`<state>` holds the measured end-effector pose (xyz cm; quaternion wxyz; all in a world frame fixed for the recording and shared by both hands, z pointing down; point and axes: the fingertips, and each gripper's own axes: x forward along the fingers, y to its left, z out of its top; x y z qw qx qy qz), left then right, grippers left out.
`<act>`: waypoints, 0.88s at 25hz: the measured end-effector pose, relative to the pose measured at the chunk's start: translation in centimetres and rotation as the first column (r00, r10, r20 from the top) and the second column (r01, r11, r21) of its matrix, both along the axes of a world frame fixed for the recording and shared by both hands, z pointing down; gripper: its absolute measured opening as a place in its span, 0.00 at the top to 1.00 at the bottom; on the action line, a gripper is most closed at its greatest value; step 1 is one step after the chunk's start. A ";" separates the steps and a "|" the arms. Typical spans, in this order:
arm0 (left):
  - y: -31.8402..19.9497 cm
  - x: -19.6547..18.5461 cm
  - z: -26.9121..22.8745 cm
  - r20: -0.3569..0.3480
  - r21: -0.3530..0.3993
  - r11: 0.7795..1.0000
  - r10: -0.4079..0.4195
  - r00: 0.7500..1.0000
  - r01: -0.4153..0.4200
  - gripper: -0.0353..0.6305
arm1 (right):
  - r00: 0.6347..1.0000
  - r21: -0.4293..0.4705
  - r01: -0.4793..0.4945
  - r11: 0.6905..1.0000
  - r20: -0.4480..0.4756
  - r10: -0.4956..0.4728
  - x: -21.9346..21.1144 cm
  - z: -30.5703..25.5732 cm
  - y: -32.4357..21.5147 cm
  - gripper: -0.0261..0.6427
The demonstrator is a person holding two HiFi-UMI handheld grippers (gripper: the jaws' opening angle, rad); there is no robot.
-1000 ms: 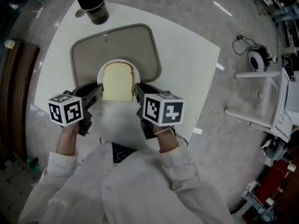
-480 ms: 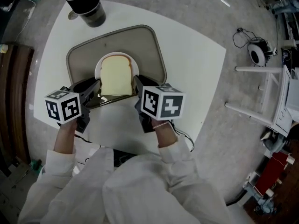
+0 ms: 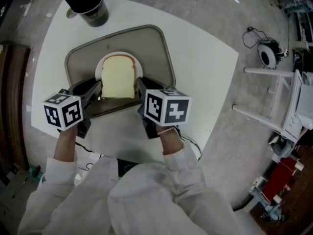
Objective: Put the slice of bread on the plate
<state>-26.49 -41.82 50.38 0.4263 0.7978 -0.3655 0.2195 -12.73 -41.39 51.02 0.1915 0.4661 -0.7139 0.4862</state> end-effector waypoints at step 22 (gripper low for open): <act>-0.7 -0.1 1.3 0.069 0.016 0.999 0.032 0.997 -0.033 0.83 | 0.991 0.020 0.072 0.997 -0.111 -0.069 -0.6 1.6 -0.3 0.88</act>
